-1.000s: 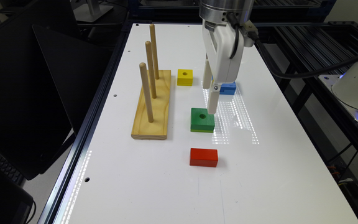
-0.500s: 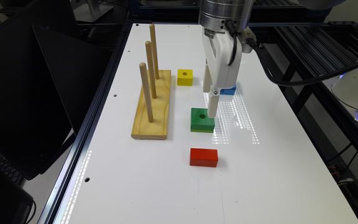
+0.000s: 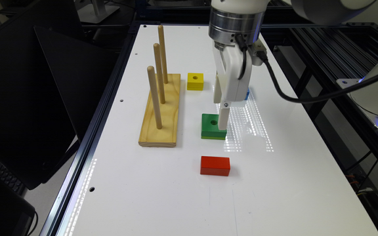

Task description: Pick up green block.

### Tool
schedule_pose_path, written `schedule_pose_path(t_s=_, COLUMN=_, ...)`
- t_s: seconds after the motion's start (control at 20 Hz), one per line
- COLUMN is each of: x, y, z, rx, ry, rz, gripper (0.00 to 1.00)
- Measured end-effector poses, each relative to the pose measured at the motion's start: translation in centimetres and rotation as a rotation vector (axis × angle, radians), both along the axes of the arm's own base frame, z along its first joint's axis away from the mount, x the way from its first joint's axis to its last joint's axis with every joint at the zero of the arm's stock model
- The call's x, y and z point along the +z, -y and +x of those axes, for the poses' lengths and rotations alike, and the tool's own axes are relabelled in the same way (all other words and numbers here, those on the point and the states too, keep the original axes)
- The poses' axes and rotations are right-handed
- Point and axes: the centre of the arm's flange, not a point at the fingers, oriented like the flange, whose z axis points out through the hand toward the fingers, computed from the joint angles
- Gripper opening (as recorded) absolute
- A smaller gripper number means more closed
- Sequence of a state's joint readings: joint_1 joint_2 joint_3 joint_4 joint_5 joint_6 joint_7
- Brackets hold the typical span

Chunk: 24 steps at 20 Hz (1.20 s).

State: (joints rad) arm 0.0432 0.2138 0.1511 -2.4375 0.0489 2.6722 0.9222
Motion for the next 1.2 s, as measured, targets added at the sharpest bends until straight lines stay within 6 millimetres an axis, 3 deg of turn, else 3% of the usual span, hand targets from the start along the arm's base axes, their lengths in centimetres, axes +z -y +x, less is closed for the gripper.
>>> schedule_pose_path(t_s=0.9, x=0.2, y=-0.2, z=1.2, rx=-0.001, ry=0.014, rz=0.006, gripper=1.0)
schedule_pose_path(t_s=1.2, x=-2.0, y=-0.3, z=1.1, rx=-0.002, ry=0.003, rz=0.009, gripper=1.0)
